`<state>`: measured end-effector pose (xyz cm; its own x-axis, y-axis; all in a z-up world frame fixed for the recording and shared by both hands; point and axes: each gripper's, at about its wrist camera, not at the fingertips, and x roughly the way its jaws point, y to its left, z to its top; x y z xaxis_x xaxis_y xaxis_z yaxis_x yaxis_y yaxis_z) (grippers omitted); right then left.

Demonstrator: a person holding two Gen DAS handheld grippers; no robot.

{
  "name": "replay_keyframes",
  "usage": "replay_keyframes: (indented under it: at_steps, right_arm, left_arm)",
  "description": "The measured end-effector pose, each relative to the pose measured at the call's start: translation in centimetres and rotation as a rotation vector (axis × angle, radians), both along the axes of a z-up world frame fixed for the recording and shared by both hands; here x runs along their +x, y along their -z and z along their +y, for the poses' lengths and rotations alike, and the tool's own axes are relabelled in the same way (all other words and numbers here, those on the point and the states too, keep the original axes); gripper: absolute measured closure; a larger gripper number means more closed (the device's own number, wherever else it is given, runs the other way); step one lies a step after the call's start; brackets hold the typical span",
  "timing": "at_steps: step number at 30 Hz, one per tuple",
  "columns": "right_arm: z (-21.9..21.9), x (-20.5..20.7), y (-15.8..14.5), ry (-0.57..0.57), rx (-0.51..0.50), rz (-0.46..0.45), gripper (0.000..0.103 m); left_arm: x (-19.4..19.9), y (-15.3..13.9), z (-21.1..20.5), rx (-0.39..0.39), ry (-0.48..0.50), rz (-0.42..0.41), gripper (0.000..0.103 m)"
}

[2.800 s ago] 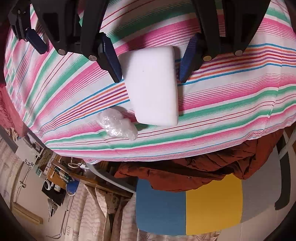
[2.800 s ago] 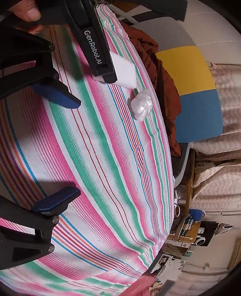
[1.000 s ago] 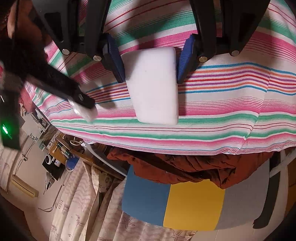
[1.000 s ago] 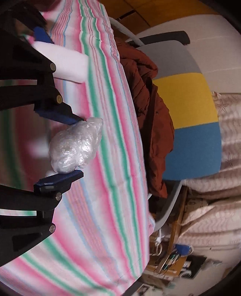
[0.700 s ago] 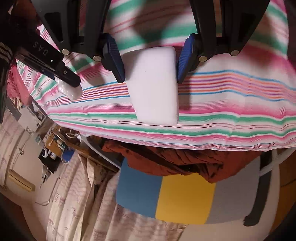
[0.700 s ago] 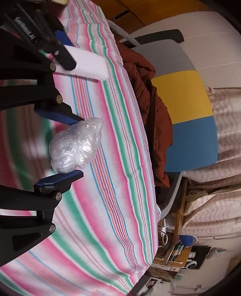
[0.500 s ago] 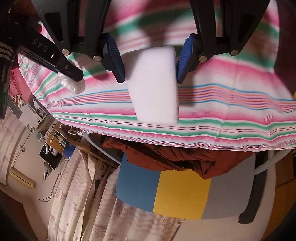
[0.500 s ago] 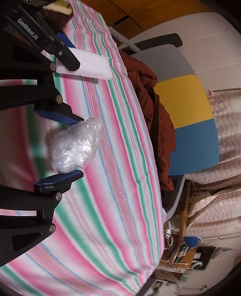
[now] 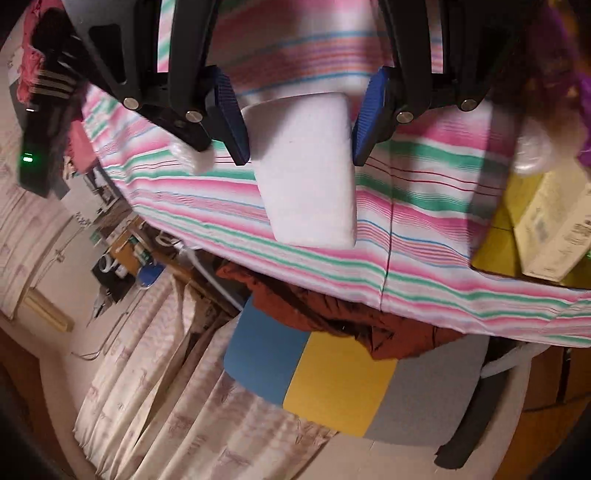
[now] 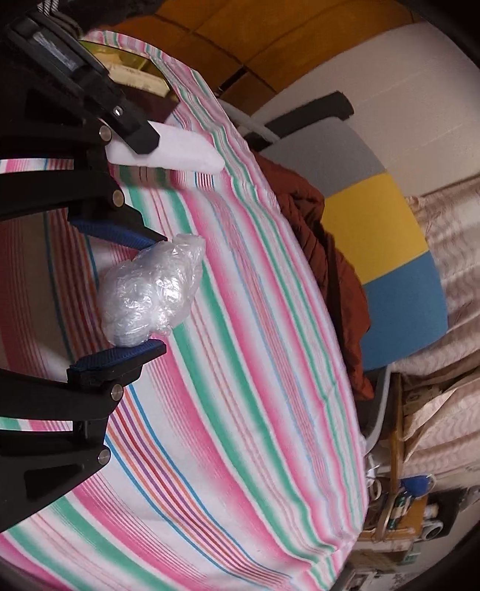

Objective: Organize objects
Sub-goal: 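Carry the white sponge and wrapped bundle to the gold tray and release both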

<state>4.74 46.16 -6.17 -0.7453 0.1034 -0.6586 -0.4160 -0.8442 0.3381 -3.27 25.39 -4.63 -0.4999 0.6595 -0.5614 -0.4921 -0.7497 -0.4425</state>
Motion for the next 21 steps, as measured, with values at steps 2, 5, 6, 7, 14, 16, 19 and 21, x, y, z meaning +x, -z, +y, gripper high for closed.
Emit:
replay_keyframes:
  at_steps: [2,5,6,7,14,16,19,21]
  right_arm:
    - [-1.3,0.0,-0.6,-0.017,-0.004,0.015,0.053]
    - [-3.1,-0.6,-1.3,-0.050,-0.012,0.030,0.053]
    - [-3.6,-0.7,-1.5,-0.062,-0.014,0.035,0.053]
    - [-4.3,-1.0,-1.8,-0.079,-0.018,0.041,0.053]
    - [-10.6,-3.8,-3.7,-0.245,-0.014,0.083,0.053]
    - [-12.6,-5.2,-4.1,-0.301,0.001,0.085,0.052]
    - [-15.1,-7.2,-4.3,-0.359,0.014,0.079,0.052]
    - [-16.5,-8.6,-4.3,-0.383,0.034,0.062,0.052]
  left_arm:
    - [0.9,-1.3,-1.4,0.015,-0.002,0.031,0.046]
    - [1.9,-3.0,-4.2,0.036,-0.019,0.066,0.046]
    - [2.1,-3.5,-5.3,0.041,-0.033,0.073,0.046]
    - [2.3,-3.8,-6.3,0.039,-0.051,0.078,0.046]
    - [1.8,-4.8,-13.3,0.017,-0.166,0.058,0.046]
    - [1.2,-4.9,-15.2,-0.012,-0.193,0.035,0.046]
    - [0.1,-4.7,-17.8,-0.050,-0.231,0.001,0.046]
    - [-0.7,-4.3,-19.3,-0.078,-0.264,-0.022,0.046]
